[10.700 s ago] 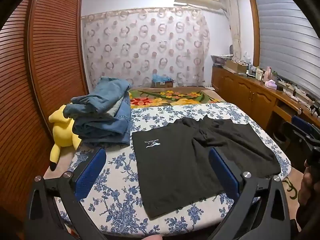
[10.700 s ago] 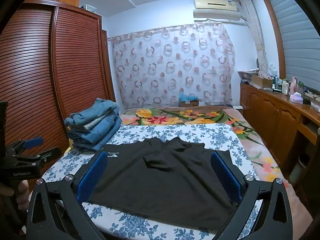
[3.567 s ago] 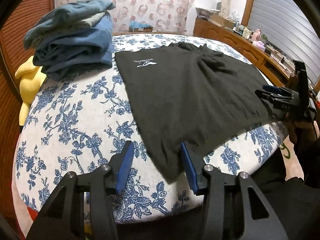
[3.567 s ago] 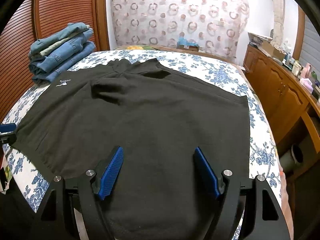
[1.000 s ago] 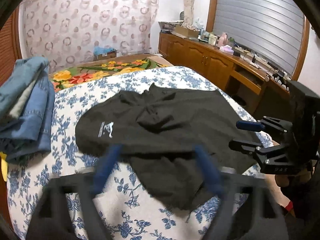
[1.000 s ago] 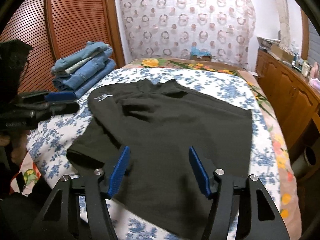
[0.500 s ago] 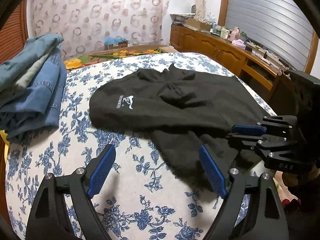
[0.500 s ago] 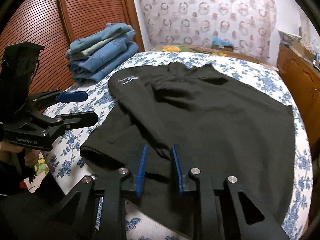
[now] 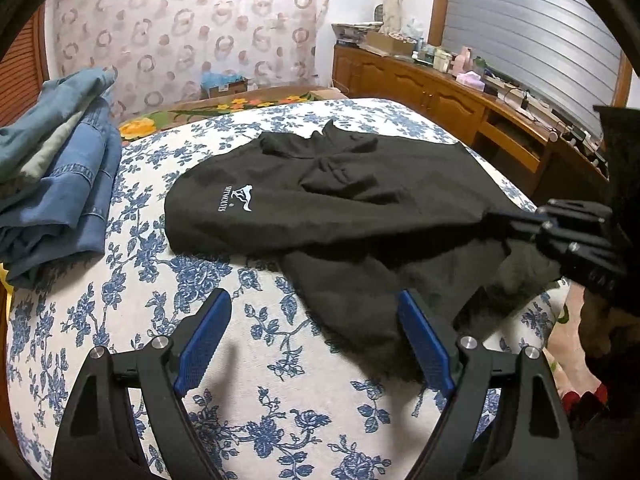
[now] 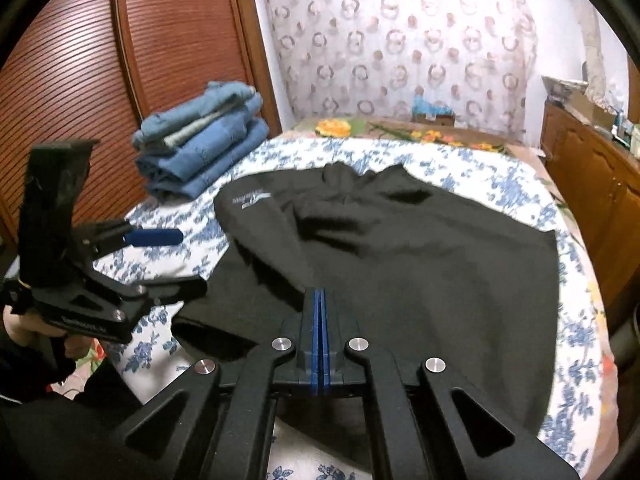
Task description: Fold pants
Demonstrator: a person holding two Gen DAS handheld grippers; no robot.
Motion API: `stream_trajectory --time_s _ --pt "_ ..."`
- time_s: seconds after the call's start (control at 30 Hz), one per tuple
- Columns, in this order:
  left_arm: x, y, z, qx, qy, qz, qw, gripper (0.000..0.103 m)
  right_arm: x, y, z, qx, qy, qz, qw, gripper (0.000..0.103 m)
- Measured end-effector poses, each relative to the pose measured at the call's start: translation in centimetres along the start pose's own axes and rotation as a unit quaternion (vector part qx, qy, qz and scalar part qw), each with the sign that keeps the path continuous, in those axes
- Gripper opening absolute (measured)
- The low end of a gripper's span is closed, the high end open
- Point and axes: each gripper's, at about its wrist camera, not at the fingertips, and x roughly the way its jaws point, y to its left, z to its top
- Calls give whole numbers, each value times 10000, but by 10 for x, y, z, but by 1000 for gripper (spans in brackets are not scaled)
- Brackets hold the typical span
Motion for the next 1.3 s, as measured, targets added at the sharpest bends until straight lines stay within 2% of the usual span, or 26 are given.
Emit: stream_trajectory --time_s 0.27,0.57,0.93,1.2,1.3 --pt "-8 -13 14 166 -152 -82 9997 86 -49 -2 -9 -73 -433 -264 9987 1" --pt "-2 -38 28 402 -169 -254 9987 86 -95 -16 -34 113 -551 -598 9966 1" --pt "14 -57 25 576 45 -327 9978 86 -111 -13 -67 392 -263 -776 9959 1" --pt "30 -62 15 601 323 -299 9972 86 -112 -20 -78 586 112 -814 9949 1" --pt "33 -63 13 594 381 -289 9971 86 -120 -19 -79 607 89 -835 9946 1"
